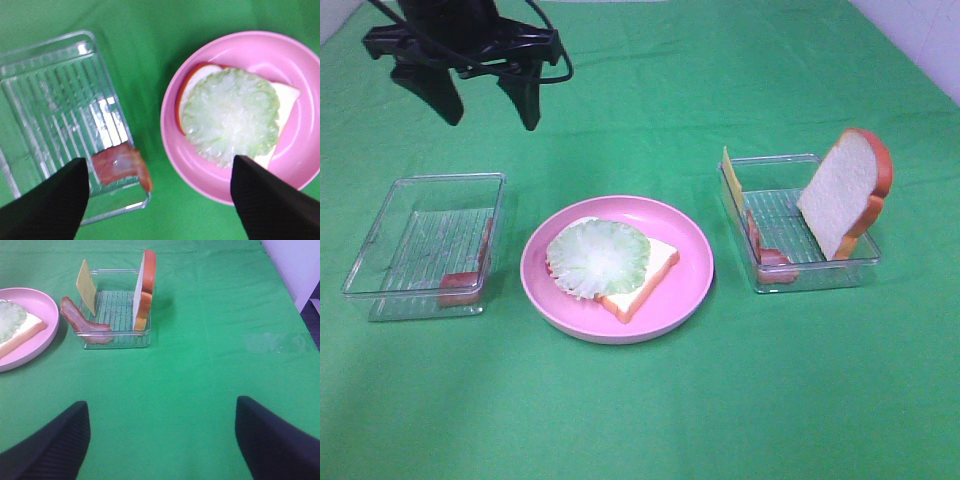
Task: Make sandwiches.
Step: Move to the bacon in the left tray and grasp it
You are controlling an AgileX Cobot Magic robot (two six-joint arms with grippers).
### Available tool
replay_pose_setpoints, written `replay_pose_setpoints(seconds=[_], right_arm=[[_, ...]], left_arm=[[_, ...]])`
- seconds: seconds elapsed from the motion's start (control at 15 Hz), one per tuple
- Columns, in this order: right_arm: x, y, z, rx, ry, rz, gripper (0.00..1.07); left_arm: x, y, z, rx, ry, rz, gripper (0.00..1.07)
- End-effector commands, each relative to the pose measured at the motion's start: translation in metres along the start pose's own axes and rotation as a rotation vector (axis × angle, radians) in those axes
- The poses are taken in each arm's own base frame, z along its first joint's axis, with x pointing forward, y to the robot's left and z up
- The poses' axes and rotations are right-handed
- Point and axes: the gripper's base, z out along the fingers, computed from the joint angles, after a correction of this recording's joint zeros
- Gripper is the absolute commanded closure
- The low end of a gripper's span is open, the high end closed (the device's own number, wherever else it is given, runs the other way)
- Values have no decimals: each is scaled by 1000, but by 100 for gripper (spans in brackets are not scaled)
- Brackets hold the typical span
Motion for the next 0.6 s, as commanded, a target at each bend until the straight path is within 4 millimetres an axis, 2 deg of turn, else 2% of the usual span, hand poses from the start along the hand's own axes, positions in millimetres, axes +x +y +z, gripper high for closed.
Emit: replay_pose_setpoints(seconds=[0.07, 0.13, 0.2, 0.27, 0.47, 0.6], right_arm=[[1, 1, -2, 2, -12, -8, 32], [1, 1, -2, 2, -12, -8, 32], [1, 1, -2, 2, -12, -8, 32], [1, 1, -2, 2, -12, -8, 32], [1, 1, -2, 2, -12, -8, 32], [1, 1, -2, 2, -12, -8, 32]], left_arm=[[32, 9, -13, -50, 99, -62, 33], [41, 11, -16, -55, 114, -74, 33], [57, 15, -3, -74, 184, -98, 33], [64, 18, 6, -87, 221, -105, 33], [76, 23, 27, -107, 240, -126, 33], [76, 23, 48, -86, 203, -130, 33]])
